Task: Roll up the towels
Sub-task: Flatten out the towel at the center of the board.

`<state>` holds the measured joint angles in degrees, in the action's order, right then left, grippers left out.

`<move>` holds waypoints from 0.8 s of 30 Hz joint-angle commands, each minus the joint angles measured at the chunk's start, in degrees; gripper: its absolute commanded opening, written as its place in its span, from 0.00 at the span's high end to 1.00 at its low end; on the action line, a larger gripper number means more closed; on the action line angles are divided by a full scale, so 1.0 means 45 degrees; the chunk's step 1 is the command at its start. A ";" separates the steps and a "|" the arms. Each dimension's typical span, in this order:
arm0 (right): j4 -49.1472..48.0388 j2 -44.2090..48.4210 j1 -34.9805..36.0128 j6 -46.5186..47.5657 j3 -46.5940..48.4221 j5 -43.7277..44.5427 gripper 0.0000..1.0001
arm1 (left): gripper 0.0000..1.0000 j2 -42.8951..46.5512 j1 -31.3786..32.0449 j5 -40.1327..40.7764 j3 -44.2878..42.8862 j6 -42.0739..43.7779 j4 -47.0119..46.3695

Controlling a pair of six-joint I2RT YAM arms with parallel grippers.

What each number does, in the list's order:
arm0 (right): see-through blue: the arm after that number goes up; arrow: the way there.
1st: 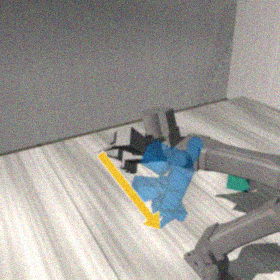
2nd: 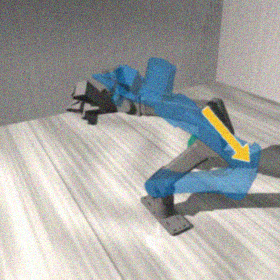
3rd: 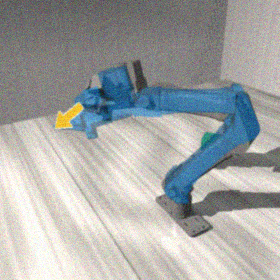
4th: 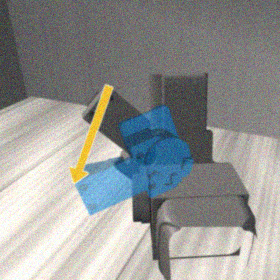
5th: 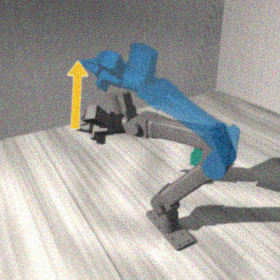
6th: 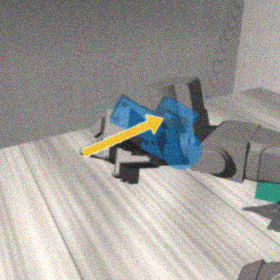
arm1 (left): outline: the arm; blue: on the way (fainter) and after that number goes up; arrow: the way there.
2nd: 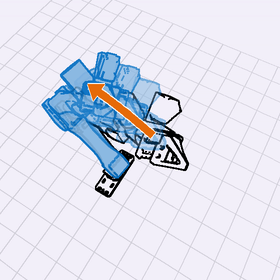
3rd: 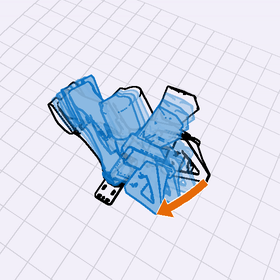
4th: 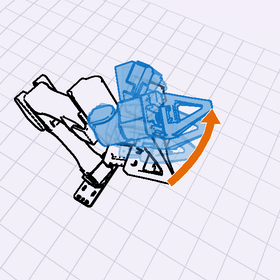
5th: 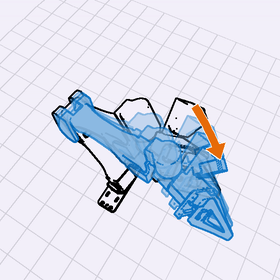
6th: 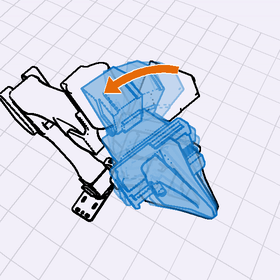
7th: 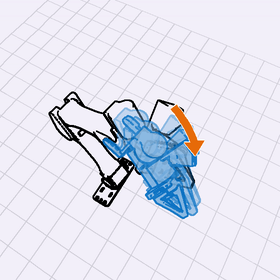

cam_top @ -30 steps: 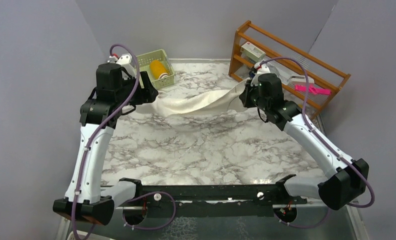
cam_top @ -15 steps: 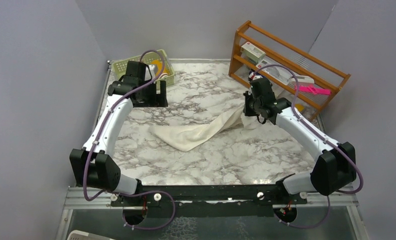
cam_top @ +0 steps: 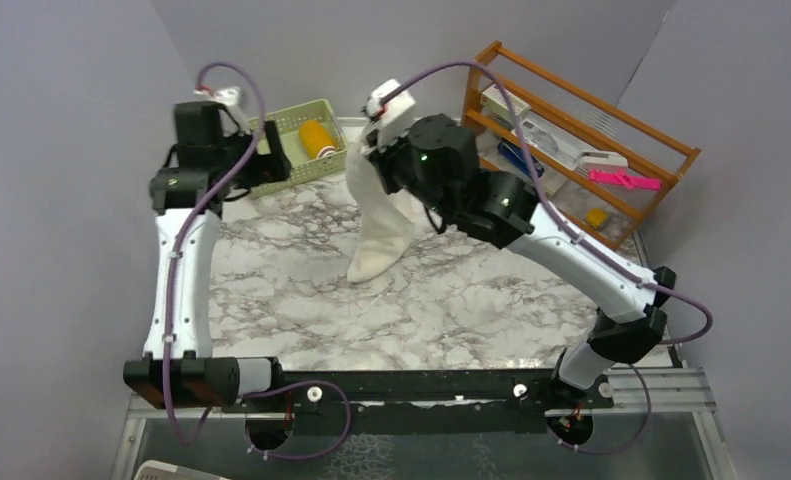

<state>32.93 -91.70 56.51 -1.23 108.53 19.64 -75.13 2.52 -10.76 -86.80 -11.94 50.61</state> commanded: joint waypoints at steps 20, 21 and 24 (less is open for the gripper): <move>0.2691 -0.1446 -0.0584 0.1533 0.5075 0.3775 0.99 | 0.01 0.0884 -0.2407 -0.0266 -0.3070 -0.0434 0.0142; 0.3023 -0.1229 -0.1576 0.0898 0.4160 0.2908 0.99 | 0.02 0.0740 -0.2398 -0.0782 -0.2819 -0.0439 0.0052; 0.3291 -0.0911 -0.4406 -0.0543 0.0775 -0.0013 0.99 | 0.07 0.0320 -0.2397 -0.1972 -0.2053 -0.0276 -0.0133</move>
<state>38.28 -96.49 47.33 9.50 125.67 36.47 -72.29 -7.92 -8.88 -99.46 -13.37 51.46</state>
